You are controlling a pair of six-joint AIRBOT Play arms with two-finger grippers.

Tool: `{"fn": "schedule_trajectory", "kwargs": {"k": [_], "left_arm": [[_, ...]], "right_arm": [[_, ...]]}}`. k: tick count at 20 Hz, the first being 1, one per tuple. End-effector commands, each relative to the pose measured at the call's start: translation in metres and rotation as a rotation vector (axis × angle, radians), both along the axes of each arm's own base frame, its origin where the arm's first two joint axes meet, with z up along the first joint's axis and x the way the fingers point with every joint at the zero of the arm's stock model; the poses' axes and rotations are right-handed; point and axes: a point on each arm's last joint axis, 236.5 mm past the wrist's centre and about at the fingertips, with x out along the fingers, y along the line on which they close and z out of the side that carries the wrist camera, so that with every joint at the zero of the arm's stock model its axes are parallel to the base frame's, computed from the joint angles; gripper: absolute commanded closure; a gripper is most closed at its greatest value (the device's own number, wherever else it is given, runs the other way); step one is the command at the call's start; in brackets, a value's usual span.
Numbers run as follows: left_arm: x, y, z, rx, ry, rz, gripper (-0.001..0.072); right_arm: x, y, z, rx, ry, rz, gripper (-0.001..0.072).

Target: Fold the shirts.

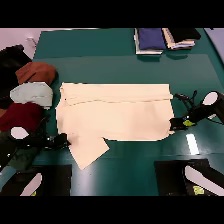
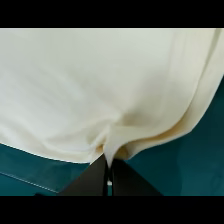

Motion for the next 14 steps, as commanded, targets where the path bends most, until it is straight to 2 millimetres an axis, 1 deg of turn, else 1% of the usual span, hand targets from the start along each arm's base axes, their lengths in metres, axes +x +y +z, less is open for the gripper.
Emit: {"fn": "schedule_trajectory", "kwargs": {"k": [1,3,4,5,6,8,9,10,11,12,14], "left_arm": [[-0.002,-0.007,0.018,-0.033,-0.017,-0.09,0.0686],[0.007,0.0,0.04,0.012,-0.091,-0.117,0.0687],[0.006,0.006,0.052,0.043,-0.118,-0.115,0.0687],[0.001,0.008,0.063,0.059,-0.138,-0.129,0.0687],[-0.009,0.007,0.073,0.058,-0.146,-0.155,0.0687],[-0.032,0.004,0.092,0.046,-0.127,-0.189,0.0687],[-0.039,0.003,0.102,0.043,-0.128,-0.2,0.0686],[-0.042,0.003,0.112,0.046,-0.146,-0.207,0.0686],[-0.04,0.003,0.121,0.051,-0.176,-0.209,0.0687],[-0.032,0.004,0.129,0.055,-0.212,-0.2,0.0686],[-0.004,0.007,0.139,0.075,-0.296,-0.159,0.0686]], "right_arm": [[-0.004,0.001,0.002,0.002,0.014,0.005,0.0697],[-0.002,0.0,0.012,-0.009,-0.034,0.006,0.0697],[-0.002,-0.002,0.02,-0.017,-0.063,0.003,0.0697],[-0.006,-0.003,0.028,-0.019,-0.079,-0.001,0.0697],[-0.012,-0.005,0.037,-0.019,-0.088,-0.009,0.0697],[-0.023,-0.009,0.054,-0.027,-0.119,-0.029,0.0697],[-0.026,-0.013,0.062,-0.034,-0.145,-0.049,0.0697],[-0.027,-0.017,0.069,-0.044,-0.176,-0.073,0.0697],[-0.027,-0.021,0.075,-0.055,-0.21,-0.103,0.0698],[-0.024,-0.023,0.08,-0.065,-0.24,-0.133,0.0698],[-0.014,-0.026,0.084,-0.074,-0.278,-0.142,0.0698]]}}
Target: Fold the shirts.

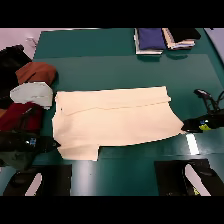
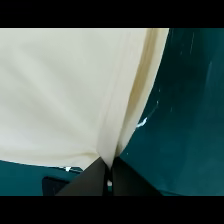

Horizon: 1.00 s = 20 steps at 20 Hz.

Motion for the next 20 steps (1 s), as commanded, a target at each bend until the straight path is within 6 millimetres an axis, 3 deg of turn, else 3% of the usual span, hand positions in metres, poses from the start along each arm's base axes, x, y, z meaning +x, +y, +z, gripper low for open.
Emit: {"fn": "schedule_trajectory", "kwargs": {"k": [1,3,6,10,14,18,19,20], "left_arm": [[0.031,0.006,0.019,0.02,-0.11,0.037,0.0686],[0.065,0.01,0.016,0.033,-0.147,0.047,0.0686],[0.133,0.023,0.007,0.069,-0.183,0.092,0.0685],[0.212,0.033,-0.018,0.093,-0.176,0.121,0.0685],[0.262,0.038,-0.049,0.102,-0.142,0.129,0.0685],[0.282,0.037,-0.057,0.09,-0.14,0.143,0.068],[0.284,0.036,-0.053,0.085,-0.146,0.147,0.0428],[0.286,0.035,-0.048,0.078,-0.154,0.147,0.022]], "right_arm": [[0.013,-0.009,0.014,-0.019,-0.066,-0.042,0.0699],[0.041,-0.018,0.022,-0.028,-0.094,-0.055,0.0699],[0.098,-0.03,0.034,-0.012,-0.13,-0.064,0.0699],[0.166,-0.021,0.018,0.002,-0.102,-0.013,0.0699],[0.217,0.0,-0.016,0.047,-0.044,0.009,0.0698],[0.25,0.023,-0.025,0.157,-0.05,0.01,0.0694],[0.257,0.025,-0.02,0.184,-0.074,0.021,0.0611],[0.264,0.024,-0.012,0.206,-0.102,0.017,0.0422]]}}
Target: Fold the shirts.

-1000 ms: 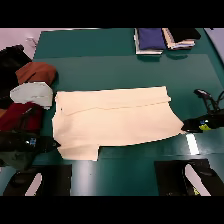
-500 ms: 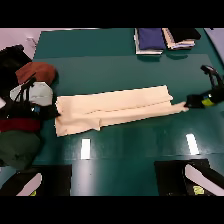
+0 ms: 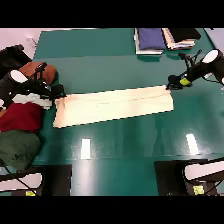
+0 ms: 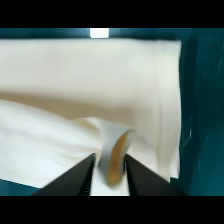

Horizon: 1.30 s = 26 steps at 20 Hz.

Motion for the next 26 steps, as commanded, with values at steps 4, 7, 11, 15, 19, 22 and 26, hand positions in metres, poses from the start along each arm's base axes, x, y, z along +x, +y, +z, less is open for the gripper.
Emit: {"fn": "schedule_trajectory", "kwargs": {"k": [4,7,11,15,19,22,26], "left_arm": [[0.015,-0.014,0.034,-0.059,-0.016,-0.035,0.0226],[0.016,-0.027,0.048,-0.127,-0.036,-0.039,0.0659],[0.016,-0.059,0.058,-0.194,-0.059,-0.077,0.0685],[0.01,-0.114,0.061,-0.197,-0.094,-0.149,0.0684],[-0.006,-0.159,0.057,-0.188,-0.082,-0.193,0.0685],[-0.013,-0.193,0.043,-0.172,-0.084,-0.226,0.0685],[-0.006,-0.237,0.01,-0.179,-0.097,-0.23,0.0685]], "right_arm": [[0.012,-0.014,0.026,0.136,-0.058,0.026,0.0253],[-0.018,-0.054,0.0,0.161,0.016,-0.075,0.0129],[-0.05,-0.068,-0.047,0.29,0.135,-0.172,0.013],[-0.047,-0.031,-0.074,0.395,0.16,-0.123,0.0139],[-0.037,0.005,-0.08,0.392,0.133,-0.02,0.0375],[-0.025,0.008,-0.06,0.348,0.037,0.016,0.0696],[-0.01,0.026,0.021,0.32,-0.124,0.074,0.0697]]}}
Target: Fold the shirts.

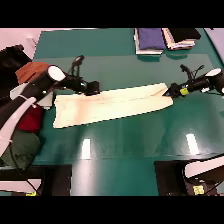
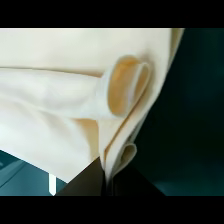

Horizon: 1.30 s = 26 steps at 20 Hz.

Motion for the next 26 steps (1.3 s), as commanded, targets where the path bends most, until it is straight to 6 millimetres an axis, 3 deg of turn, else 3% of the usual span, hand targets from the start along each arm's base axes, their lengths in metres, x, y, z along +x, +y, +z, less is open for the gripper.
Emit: {"fn": "schedule_trajectory", "kwargs": {"k": [1,4,8,12,18,20,22,24,26], "left_arm": [[0.003,-0.038,-0.029,0.004,0.006,-0.02,0.0686],[0.0,-0.058,-0.056,0.025,0.069,-0.079,0.0685],[0.004,-0.069,-0.077,0.038,0.097,-0.098,0.0686],[0.004,-0.065,-0.083,0.07,0.085,-0.113,0.0685],[0.002,-0.055,-0.078,0.128,0.078,-0.168,0.0686],[0.016,-0.041,-0.049,0.164,0.014,-0.185,0.0685],[0.039,-0.011,0.001,0.2,-0.101,-0.151,0.0685],[0.059,0.038,0.06,0.223,-0.204,-0.073,0.0685],[0.067,0.103,0.121,0.264,-0.303,0.035,0.0685]], "right_arm": [[0.014,0.025,0.072,-0.009,-0.143,0.036,0.0697],[0.022,0.066,0.146,-0.02,-0.27,0.09,0.0698],[0.017,0.128,0.216,-0.001,-0.396,0.174,0.0698],[0.004,0.18,0.256,0.03,-0.478,0.259,0.0698],[-0.015,0.232,0.282,0.078,-0.537,0.329,0.0698],[-0.022,0.246,0.284,0.091,-0.545,0.354,0.0697],[-0.028,0.263,0.286,0.108,-0.558,0.378,0.0698],[-0.033,0.287,0.281,0.129,-0.559,0.408,0.0697],[-0.048,0.328,0.273,0.212,-0.52,0.462,0.0697]]}}
